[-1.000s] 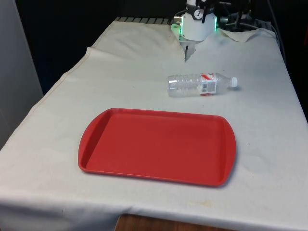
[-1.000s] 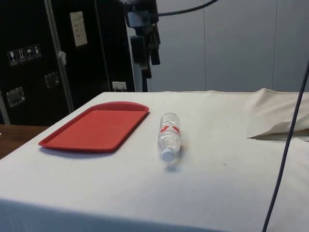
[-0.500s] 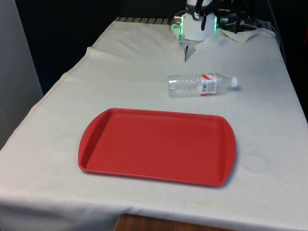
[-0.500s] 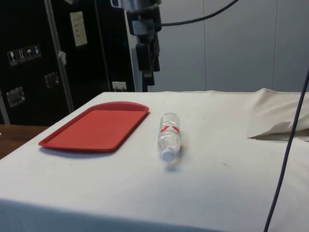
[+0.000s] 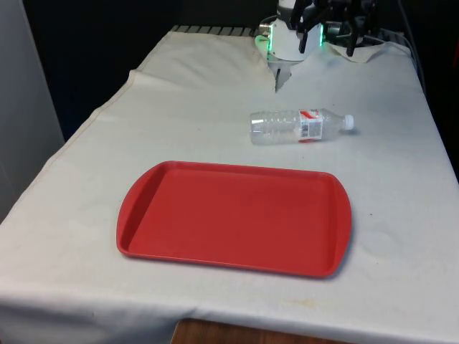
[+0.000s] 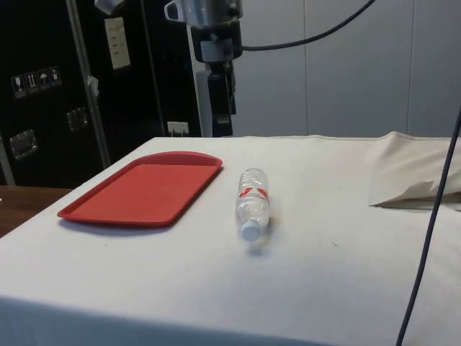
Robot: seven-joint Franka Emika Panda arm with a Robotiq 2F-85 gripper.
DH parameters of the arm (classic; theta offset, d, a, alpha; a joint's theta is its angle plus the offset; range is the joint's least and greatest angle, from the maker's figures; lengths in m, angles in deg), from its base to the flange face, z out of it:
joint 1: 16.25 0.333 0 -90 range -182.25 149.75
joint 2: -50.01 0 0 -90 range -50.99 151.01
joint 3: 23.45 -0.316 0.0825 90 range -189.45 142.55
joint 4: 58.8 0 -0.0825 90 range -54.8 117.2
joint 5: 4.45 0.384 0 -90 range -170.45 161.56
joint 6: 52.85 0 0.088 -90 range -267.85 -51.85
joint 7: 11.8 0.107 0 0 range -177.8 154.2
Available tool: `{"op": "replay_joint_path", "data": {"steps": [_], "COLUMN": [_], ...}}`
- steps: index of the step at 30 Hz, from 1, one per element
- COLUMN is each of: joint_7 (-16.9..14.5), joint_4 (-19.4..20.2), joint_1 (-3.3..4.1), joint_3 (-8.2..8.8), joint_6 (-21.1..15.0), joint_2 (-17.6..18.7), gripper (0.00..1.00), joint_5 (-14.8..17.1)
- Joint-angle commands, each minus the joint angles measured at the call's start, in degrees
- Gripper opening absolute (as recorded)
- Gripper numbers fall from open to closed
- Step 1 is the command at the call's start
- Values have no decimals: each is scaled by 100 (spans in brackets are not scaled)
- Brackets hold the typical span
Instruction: Place the bottle upright on the tray.
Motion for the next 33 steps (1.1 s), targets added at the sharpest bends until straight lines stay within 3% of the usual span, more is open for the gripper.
{"op": "replay_joint_path", "data": {"steps": [1,33], "joint_7": [-29,-1152], "joint_4": [17,172], "joint_1": [-6,-23], "joint_3": [0,109], "joint_6": [-74,-160], "joint_2": [29,149], "gripper": [100,100], "joint_5": [-40,-63]}}
